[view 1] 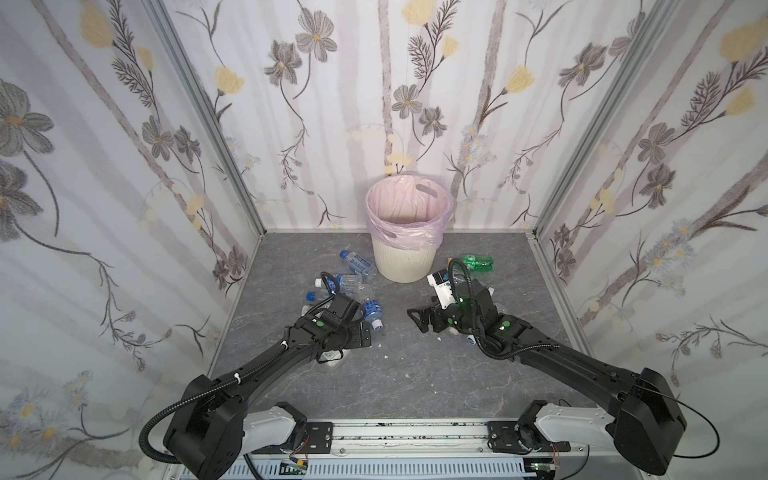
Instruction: Throw the plastic bottles in the bin
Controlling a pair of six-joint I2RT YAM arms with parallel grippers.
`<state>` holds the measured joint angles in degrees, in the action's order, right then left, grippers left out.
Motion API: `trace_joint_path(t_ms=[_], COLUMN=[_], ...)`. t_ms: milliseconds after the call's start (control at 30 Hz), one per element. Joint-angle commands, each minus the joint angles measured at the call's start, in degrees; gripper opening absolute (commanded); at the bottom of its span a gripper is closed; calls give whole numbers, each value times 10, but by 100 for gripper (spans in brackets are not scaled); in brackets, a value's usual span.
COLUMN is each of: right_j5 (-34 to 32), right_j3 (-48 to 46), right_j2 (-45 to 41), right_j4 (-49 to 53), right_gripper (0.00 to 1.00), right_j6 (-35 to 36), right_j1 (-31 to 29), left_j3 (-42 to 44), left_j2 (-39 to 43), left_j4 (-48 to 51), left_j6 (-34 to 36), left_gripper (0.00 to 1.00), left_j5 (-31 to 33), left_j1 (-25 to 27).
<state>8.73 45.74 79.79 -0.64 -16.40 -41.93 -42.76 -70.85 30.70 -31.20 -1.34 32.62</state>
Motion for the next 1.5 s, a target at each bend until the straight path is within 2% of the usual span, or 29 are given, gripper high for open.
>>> trace_joint_path(t_ms=[0, 300, 467, 600, 767, 1067, 1467], right_j5=[20, 33, 34, 29, 28, 19, 14], right_j3=[-9, -21, -45, -61, -82, -91, -85], right_j2=[10, 28, 30, 25, 23, 16, 14], right_j4=[-44, -69, -81, -92, -101, -83, -59], right_gripper=[100, 100, 100, 100, 100, 100, 100], right_j6=[-3, -18, -28, -38, -44, -41, -37], right_j1=[-1, -3, -3, -3, -3, -3, -3], left_j3=[-2, -4, -16, -20, -23, -30, -23], left_j2=[-10, -50, -39, -36, -28, -33, -15], left_j4=[9, 11, 19, 19, 18, 17, 11], left_j6=[4, 6, 8, -5, -4, -3, -12], left_gripper=[100, 100, 100, 100, 100, 100, 100], left_j5=[-2, -23, -17, -42, -32, -36, -89], left_j1=[-6, -20, -21, -22, -21, -21, -22])
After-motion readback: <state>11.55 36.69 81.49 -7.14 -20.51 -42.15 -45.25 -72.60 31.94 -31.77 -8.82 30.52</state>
